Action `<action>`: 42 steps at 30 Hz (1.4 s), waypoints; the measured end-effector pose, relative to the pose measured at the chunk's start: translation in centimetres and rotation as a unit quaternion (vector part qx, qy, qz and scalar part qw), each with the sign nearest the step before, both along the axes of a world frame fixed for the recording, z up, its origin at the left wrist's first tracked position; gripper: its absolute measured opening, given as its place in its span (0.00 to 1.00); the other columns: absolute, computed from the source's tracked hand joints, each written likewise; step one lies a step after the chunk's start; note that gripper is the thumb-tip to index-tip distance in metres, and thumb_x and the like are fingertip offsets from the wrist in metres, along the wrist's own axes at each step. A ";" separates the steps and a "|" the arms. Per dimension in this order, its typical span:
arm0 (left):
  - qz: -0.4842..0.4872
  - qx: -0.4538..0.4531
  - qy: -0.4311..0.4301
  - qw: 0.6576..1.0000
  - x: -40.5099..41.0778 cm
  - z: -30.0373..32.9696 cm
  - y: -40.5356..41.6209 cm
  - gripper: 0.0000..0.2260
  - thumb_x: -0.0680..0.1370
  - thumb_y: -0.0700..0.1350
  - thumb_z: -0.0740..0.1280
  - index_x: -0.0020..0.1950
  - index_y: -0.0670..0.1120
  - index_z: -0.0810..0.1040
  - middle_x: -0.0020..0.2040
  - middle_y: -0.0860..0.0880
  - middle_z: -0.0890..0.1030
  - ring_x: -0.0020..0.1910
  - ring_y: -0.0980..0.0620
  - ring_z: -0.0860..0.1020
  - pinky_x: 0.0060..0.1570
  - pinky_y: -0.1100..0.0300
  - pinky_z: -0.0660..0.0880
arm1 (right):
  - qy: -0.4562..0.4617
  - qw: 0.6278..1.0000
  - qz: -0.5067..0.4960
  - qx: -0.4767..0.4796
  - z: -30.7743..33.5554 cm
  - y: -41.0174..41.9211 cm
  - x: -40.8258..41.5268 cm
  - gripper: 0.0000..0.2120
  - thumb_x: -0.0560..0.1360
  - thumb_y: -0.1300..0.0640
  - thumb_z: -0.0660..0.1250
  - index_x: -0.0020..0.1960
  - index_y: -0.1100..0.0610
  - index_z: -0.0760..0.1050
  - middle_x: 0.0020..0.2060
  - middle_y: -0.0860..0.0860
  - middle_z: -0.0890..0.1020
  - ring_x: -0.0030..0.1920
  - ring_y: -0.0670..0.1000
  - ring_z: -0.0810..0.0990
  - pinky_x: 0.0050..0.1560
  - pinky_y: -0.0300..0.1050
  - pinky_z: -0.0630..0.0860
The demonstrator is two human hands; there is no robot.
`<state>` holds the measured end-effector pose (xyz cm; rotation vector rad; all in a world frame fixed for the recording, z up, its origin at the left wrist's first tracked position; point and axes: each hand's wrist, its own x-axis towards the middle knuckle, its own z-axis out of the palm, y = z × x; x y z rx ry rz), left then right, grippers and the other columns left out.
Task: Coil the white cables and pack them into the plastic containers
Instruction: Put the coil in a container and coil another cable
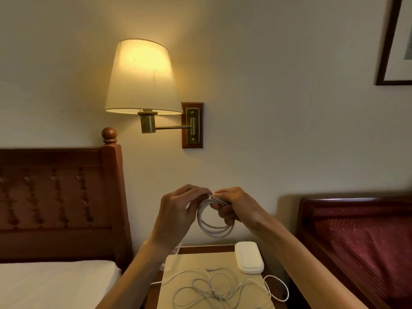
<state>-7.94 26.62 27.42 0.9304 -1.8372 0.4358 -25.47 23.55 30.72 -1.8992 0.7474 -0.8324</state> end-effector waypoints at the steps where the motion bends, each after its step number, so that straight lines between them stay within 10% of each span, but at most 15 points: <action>1: -0.021 0.049 0.053 0.997 -0.3 0.2 0.0 0.08 0.76 0.42 0.69 0.53 0.44 0.84 0.47 0.50 0.85 0.45 0.57 0.83 0.48 0.68 0.78 | -0.008 1.000 -0.008 0.008 0.1 0.0 0.0 0.21 0.83 0.60 0.52 0.34 0.56 0.74 0.22 0.44 0.70 0.24 0.43 0.66 0.28 0.36 0.66; 3: -0.088 0.225 0.188 0.952 -0.8 0.9 0.3 0.07 0.77 0.38 0.69 0.52 0.43 0.84 0.45 0.49 0.86 0.43 0.55 0.84 0.46 0.65 0.79 | -0.007 0.998 -0.057 -0.022 0.0 0.0 0.0 0.21 0.82 0.61 0.53 0.33 0.57 0.72 0.22 0.44 0.70 0.24 0.43 0.66 0.29 0.36 0.66; 6: -0.183 0.488 0.384 0.762 -0.8 1.9 0.9 0.08 0.78 0.36 0.65 0.51 0.38 0.83 0.43 0.42 0.84 0.43 0.48 0.83 0.46 0.56 0.80 | 0.000 0.982 -0.139 -0.130 -0.9 0.1 0.4 0.20 0.81 0.60 0.55 0.31 0.56 0.71 0.25 0.47 0.73 0.27 0.43 0.70 0.34 0.43 0.70; 9: -0.240 0.573 0.471 0.626 -0.9 2.3 1.6 0.08 0.73 0.37 0.65 0.46 0.37 0.83 0.40 0.41 0.82 0.44 0.46 0.82 0.54 0.46 0.76 | -0.002 0.964 -0.185 -0.190 -1.5 0.4 1.0 0.21 0.82 0.59 0.55 0.31 0.52 0.69 0.27 0.47 0.73 0.30 0.45 0.70 0.37 0.40 0.71; 12: -0.282 0.569 0.511 0.579 -1.1 2.2 1.8 0.08 0.75 0.43 0.64 0.46 0.40 0.80 0.39 0.43 0.78 0.43 0.47 0.80 0.54 0.45 0.73 | 0.023 0.949 -0.217 -0.226 -2.0 0.1 1.3 0.20 0.83 0.57 0.54 0.32 0.50 0.67 0.27 0.46 0.71 0.28 0.45 0.69 0.33 0.33 0.68; 21: -0.229 0.385 0.329 0.831 -1.5 -0.1 1.5 0.10 0.81 0.40 0.62 0.58 0.46 0.80 0.45 0.43 0.82 0.49 0.48 0.81 0.55 0.55 0.78 | -0.046 0.959 -0.173 -0.219 -2.1 0.1 0.6 0.09 0.83 0.55 0.54 0.53 0.52 0.73 0.32 0.46 0.75 0.31 0.42 0.74 0.32 0.32 0.71; 26: -0.025 0.149 0.173 0.973 -1.4 -1.2 0.2 0.10 0.77 0.49 0.65 0.55 0.48 0.82 0.44 0.52 0.84 0.43 0.55 0.83 0.37 0.64 0.81 | -0.048 0.967 -0.166 -0.190 -2.5 -0.6 0.2 0.11 0.83 0.55 0.56 0.50 0.55 0.77 0.33 0.44 0.75 0.32 0.40 0.74 0.34 0.33 0.71; 32: 0.163 0.002 0.016 0.986 -1.3 -1.9 -0.1 0.14 0.79 0.57 0.65 0.42 0.48 0.80 0.34 0.56 0.79 0.28 0.57 0.75 0.26 0.61 0.75 | -0.042 0.965 -0.202 -0.163 -3.2 -1.5 -0.2 0.12 0.83 0.54 0.56 0.50 0.55 0.77 0.34 0.45 0.76 0.32 0.44 0.76 0.34 0.32 0.73; 42: 0.071 0.022 0.063 0.995 -2.0 -2.5 1.7 0.14 0.80 0.57 0.63 0.41 0.51 0.80 0.33 0.58 0.77 0.31 0.56 0.75 0.28 0.57 0.73 | -0.028 0.951 -0.263 -0.159 -1.1 -2.7 -0.7 0.12 0.82 0.52 0.58 0.45 0.57 0.75 0.32 0.48 0.77 0.30 0.45 0.76 0.30 0.30 0.69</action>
